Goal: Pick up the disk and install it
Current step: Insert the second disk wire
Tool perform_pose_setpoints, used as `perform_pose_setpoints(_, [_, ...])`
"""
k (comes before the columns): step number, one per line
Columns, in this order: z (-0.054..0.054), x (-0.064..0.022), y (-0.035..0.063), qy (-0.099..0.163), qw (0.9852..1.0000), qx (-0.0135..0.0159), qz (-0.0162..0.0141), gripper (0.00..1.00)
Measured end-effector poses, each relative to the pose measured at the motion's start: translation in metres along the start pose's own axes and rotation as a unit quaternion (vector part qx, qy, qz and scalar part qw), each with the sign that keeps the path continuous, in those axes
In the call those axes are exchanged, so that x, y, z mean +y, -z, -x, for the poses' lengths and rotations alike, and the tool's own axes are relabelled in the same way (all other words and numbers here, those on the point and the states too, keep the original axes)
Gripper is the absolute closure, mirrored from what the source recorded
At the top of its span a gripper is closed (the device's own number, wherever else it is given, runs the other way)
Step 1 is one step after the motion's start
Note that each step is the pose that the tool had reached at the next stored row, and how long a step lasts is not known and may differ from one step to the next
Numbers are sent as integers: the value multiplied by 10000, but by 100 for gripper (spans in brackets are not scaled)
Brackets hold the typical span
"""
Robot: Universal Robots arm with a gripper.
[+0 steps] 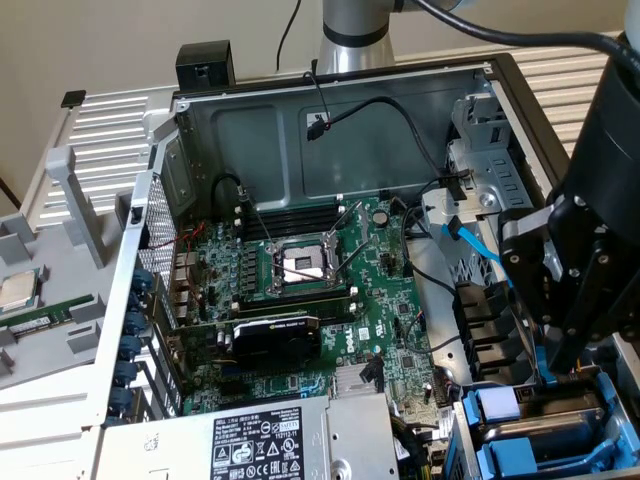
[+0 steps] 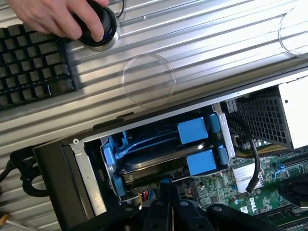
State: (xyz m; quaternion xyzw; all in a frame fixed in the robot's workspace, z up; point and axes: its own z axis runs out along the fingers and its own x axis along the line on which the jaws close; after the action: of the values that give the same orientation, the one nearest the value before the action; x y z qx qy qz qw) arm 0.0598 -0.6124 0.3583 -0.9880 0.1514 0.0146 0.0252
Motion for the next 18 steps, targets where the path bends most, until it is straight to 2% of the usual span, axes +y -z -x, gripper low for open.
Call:
perform_pose_setpoints(7, [-2, 2, -43, 33, 10000, -1, 2, 89])
perform_pose_setpoints(11, [-3, 2, -52, 359, 9994, -6, 10, 89])
perform_pose_setpoints(12, [-3, 2, -54, 436, 9990, 8, 8, 89])
perform_pose_setpoints(15, [-3, 3, -64, 533, 9985, 145, -27, 89])
perform_pose_setpoints(16, [-3, 3, -69, 540, 9984, 173, -34, 89])
perform_pose_setpoints(18, [-4, 3, -81, 545, 9984, 174, -34, 89])
